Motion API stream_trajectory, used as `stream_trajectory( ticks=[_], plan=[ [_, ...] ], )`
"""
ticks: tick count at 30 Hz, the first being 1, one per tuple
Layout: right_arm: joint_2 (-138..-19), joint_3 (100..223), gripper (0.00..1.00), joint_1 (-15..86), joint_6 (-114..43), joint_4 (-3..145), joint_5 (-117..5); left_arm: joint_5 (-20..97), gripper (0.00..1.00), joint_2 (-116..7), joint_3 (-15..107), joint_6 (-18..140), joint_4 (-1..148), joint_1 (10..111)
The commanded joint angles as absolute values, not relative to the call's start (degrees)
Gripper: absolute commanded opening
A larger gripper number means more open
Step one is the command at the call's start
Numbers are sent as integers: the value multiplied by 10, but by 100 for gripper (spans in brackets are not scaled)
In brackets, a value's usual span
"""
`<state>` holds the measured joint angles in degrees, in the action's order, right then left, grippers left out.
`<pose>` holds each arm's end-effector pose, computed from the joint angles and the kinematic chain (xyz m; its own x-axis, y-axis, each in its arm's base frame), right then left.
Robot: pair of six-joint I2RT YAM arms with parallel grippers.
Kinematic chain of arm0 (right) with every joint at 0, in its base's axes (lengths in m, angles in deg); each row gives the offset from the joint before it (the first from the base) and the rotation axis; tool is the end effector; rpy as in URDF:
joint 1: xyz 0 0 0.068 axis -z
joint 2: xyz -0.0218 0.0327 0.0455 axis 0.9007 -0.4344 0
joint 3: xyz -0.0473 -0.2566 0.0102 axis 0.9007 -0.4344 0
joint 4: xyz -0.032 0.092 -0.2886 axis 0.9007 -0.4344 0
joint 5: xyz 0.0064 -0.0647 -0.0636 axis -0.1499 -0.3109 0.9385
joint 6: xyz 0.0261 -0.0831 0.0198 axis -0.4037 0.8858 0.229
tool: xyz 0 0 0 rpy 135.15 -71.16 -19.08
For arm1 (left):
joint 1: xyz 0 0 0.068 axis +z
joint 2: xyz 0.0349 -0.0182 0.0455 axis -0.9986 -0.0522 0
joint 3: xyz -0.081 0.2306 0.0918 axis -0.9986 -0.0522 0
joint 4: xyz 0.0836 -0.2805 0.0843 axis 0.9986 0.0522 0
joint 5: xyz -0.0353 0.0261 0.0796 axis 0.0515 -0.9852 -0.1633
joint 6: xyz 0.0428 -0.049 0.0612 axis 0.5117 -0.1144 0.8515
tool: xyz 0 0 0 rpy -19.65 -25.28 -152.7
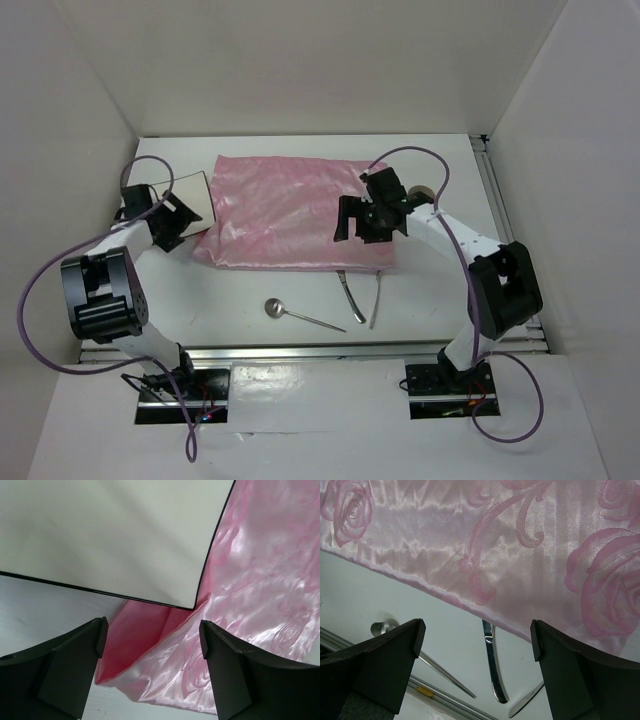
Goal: Set the dinner table for one person
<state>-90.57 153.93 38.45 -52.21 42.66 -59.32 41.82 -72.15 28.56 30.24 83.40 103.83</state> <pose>0.3640 0.1925 0.1745 -0.8759 0.0079 -0.4825 -0.1976 0.9064 0.3735 0.3918 0.1019 0.1198 -0.4087 -0.8146 -0.4115 -0.5800 0.5800 -0.5720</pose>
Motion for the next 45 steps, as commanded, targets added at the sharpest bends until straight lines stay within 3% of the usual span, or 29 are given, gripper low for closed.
stream_trajectory(
  ticks=[1,7,12,18,41,45],
  plan=[
    [-872,1537,100,380,-521,436,-593,414,91,-667,306,320,857,1090],
    [-862,1525,100,380,-527,455,-610,405,92,-649,286,347,873,1158],
    [-857,1520,100,380,-527,467,-622,515,96,-678,249,327,812,1228],
    [-851,1514,100,380,-527,485,-640,554,96,-698,199,315,738,1252],
    [-924,1519,100,380,-516,539,-667,563,78,-822,174,250,544,1252],
    [-944,1537,100,380,-516,539,-673,568,70,-828,162,237,520,1265]
  ],
)
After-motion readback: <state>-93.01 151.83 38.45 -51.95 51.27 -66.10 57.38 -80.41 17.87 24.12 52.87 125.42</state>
